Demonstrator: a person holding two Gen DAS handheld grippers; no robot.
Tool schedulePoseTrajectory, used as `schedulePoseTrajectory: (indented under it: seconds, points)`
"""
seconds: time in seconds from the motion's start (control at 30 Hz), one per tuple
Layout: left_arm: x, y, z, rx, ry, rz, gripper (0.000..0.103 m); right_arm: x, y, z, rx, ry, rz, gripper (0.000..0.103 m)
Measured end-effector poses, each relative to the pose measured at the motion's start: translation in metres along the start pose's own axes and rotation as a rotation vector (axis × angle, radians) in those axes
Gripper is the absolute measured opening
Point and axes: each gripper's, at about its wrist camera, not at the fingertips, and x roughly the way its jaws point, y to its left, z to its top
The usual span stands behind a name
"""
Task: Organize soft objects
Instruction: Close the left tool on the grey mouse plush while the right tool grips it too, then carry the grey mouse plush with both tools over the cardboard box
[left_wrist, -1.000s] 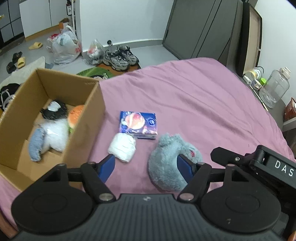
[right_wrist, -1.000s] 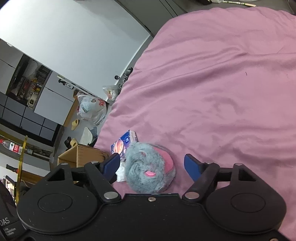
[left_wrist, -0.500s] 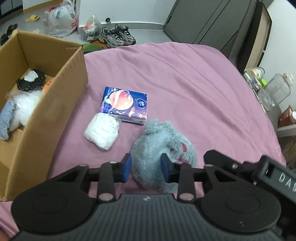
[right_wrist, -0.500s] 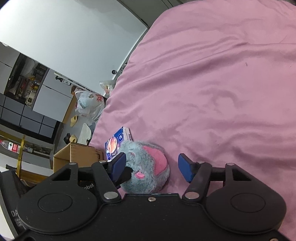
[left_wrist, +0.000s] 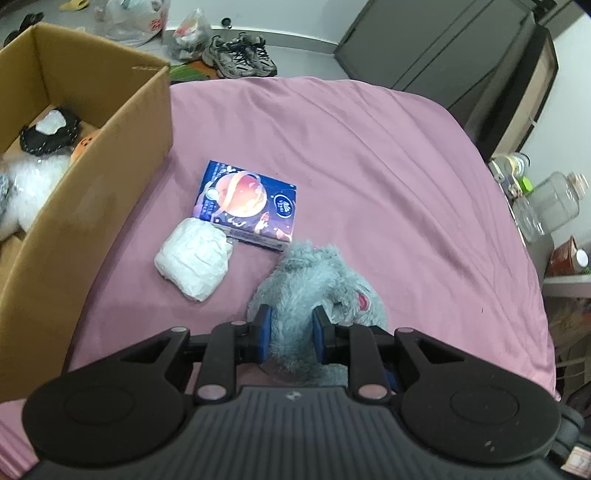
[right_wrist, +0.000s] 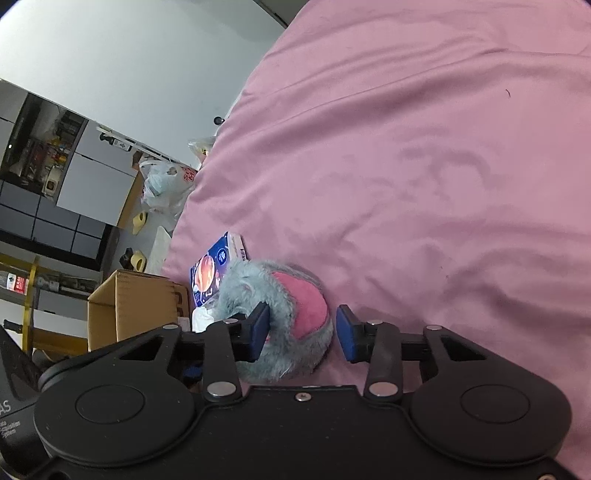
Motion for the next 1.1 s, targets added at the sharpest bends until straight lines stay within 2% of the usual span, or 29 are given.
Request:
schedulePoseTrajectory:
  seconds: [0.13,0.23,0.6,1.1]
  points:
    - [-0.006,-0.002,-0.002,0.002,0.001,-0.004,0.018,-0.002,0.004,-0.003,-0.014,0.006,0.024,0.018]
    - [-0.016,-0.004,-0.004,0.044,-0.017,-0.002,0.018,-0.009,0.010,-0.010,-0.038,-0.012,0.020,0.015]
    - [-0.068,0.002,-0.007,0.092,-0.033,-0.045,0.018,-0.043,0.046,-0.036,-0.074,-0.097,0.022,0.012]
    - [-0.143,0.018,-0.016,0.116,-0.069,-0.163,0.018,-0.094,0.089,-0.071,-0.088,-0.208,0.028,0.012]
